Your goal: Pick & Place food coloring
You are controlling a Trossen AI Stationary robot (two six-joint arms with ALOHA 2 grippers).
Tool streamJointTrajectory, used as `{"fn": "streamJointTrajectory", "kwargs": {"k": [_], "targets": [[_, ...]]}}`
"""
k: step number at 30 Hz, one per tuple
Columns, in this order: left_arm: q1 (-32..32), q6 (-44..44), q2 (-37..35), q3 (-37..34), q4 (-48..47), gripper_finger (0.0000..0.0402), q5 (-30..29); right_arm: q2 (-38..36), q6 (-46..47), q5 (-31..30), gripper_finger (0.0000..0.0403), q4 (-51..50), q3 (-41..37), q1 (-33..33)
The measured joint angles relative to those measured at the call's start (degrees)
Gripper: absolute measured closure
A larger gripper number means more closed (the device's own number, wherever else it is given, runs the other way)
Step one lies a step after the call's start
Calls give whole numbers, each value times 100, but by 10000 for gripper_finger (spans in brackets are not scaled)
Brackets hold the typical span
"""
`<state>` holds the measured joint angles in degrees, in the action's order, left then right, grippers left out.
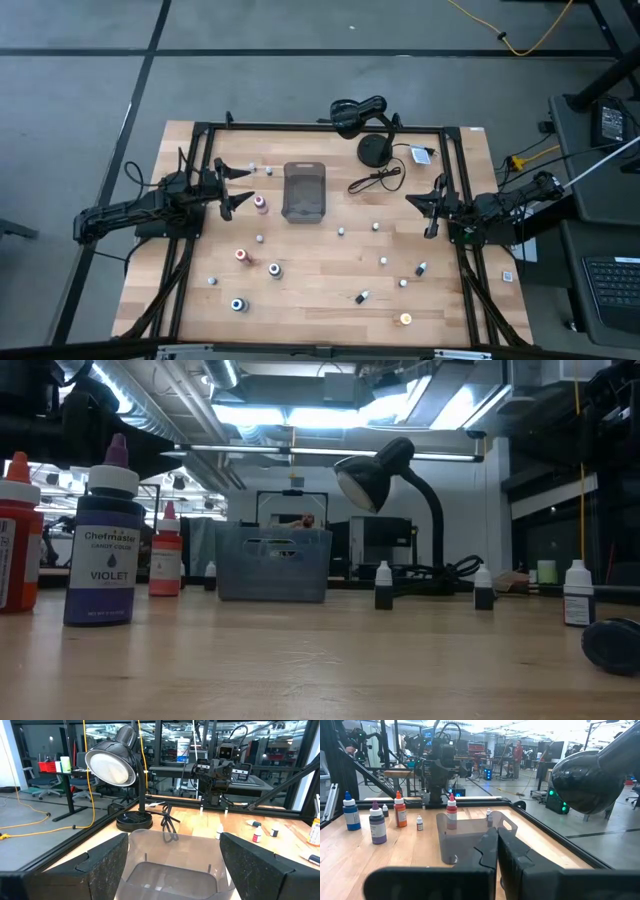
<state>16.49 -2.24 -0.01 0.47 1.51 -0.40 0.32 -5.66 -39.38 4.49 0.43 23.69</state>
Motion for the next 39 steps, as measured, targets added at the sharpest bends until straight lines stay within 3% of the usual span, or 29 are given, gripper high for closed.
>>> {"fn": "streamJointTrajectory", "kwargs": {"k": [28,33,39], "targets": [[0,-168,0,0,1,91,0,0,-1,1,388,-2,-2,1],[-2,-375,0,1,97,91,217,0,-1,0,388,0,-2,1],[-2,-263,0,308,139,91,168,0,0,2,388,-1,0,0]]}}
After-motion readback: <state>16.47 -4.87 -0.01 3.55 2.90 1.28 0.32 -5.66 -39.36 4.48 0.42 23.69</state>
